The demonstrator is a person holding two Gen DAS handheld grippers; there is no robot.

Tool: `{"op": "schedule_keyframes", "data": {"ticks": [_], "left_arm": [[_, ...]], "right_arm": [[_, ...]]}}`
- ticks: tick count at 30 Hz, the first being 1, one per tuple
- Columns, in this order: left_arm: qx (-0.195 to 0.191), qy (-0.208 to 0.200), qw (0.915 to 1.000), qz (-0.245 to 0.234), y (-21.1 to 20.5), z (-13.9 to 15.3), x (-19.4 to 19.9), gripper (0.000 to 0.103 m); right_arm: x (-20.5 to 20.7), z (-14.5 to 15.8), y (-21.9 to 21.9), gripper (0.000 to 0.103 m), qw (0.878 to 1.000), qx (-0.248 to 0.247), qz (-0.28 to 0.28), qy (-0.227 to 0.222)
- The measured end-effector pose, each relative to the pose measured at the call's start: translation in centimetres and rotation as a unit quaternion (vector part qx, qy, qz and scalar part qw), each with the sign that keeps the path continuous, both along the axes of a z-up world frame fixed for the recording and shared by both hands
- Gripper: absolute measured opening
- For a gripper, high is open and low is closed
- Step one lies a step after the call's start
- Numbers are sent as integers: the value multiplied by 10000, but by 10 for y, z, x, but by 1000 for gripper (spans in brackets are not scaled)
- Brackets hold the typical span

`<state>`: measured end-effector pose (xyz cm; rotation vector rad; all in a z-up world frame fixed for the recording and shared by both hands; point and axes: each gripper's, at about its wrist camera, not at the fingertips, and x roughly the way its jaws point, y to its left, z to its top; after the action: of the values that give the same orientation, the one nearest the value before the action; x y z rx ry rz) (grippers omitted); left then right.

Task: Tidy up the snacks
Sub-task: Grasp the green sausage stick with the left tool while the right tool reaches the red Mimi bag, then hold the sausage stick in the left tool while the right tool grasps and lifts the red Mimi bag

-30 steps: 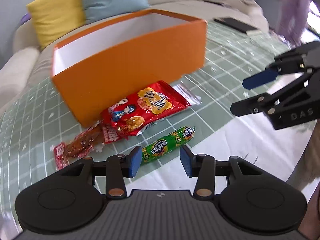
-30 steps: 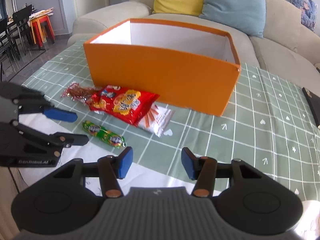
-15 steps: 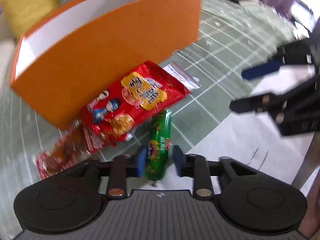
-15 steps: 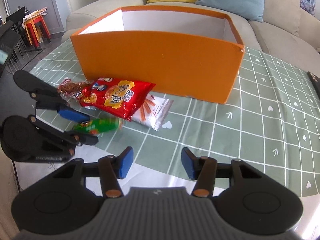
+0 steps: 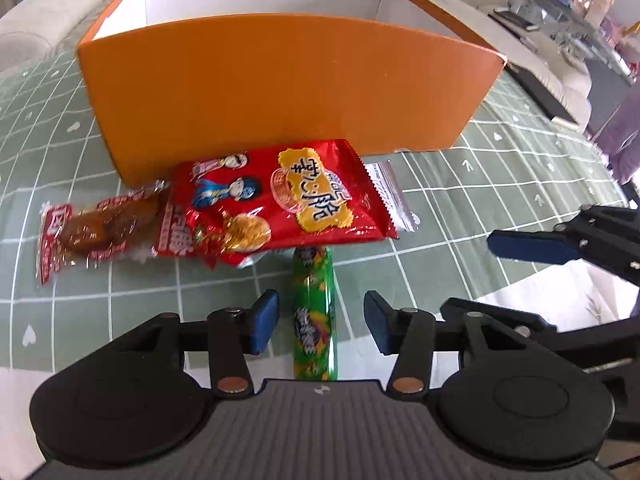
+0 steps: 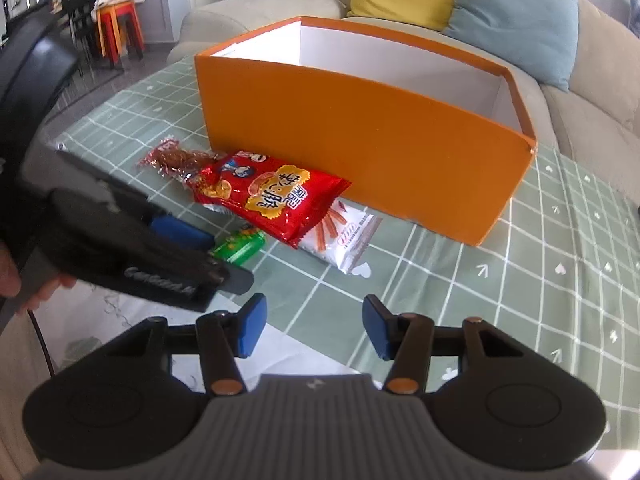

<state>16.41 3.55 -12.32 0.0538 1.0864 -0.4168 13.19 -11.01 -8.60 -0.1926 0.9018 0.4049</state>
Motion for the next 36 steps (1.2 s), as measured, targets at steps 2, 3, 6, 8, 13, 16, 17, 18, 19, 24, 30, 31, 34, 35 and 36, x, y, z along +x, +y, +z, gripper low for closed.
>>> {"op": "schedule_keyframes", "data": {"ticks": [2,3,6,8,13,16,17,18,19,24,30,31,34,35,36], "left_arm": [[264,-30,9996,-33,-7,1,-1,43],[426,-68,9991,-43,-10,3,-3,31],[553,-31,9985,4,-13,2,-9,25],[464,-15,9989,96,-6,2,-14,25],[518,92,9978,394,13,3,-19,25],[512,259,9960,685,23,5,-15,24],[506,274,9957,724,27,7,-15,24],[518,271,9954,754,31,7,-15,25],[542,257,9952,773,33,7,-16,25],[529,273,9945,867,38,6,-14,26],[558,284,9933,976,36,7,-11,27],[550,279,9932,992,37,7,-11,27],[569,253,9933,974,36,7,-12,27],[574,243,9933,972,36,7,-14,27],[567,241,9932,989,36,7,-14,27]], "right_arm": [[3,2,-1,52,9999,-68,92,-45],[5,3,-2,52,9998,-115,155,-67],[10,1,1,52,9981,-418,387,-230],[12,1,6,52,9959,-556,595,-402],[19,0,30,52,9886,-672,1178,-661],[27,-6,44,52,9858,-719,1368,-658],[30,-9,48,52,9849,-758,1400,-683],[32,-11,52,52,9837,-810,1430,-733],[34,-13,56,53,9820,-876,1476,-791],[38,-22,75,59,9680,-1277,1852,-1112],[42,-28,90,57,9508,-1525,2298,-1409],[43,-30,91,56,9500,-1527,2355,-1371],[42,-32,89,49,9505,-1553,2331,-1346],[42,-31,88,44,9520,-1492,2309,-1347],[41,-30,87,42,9535,-1449,2275,-1342]]}}
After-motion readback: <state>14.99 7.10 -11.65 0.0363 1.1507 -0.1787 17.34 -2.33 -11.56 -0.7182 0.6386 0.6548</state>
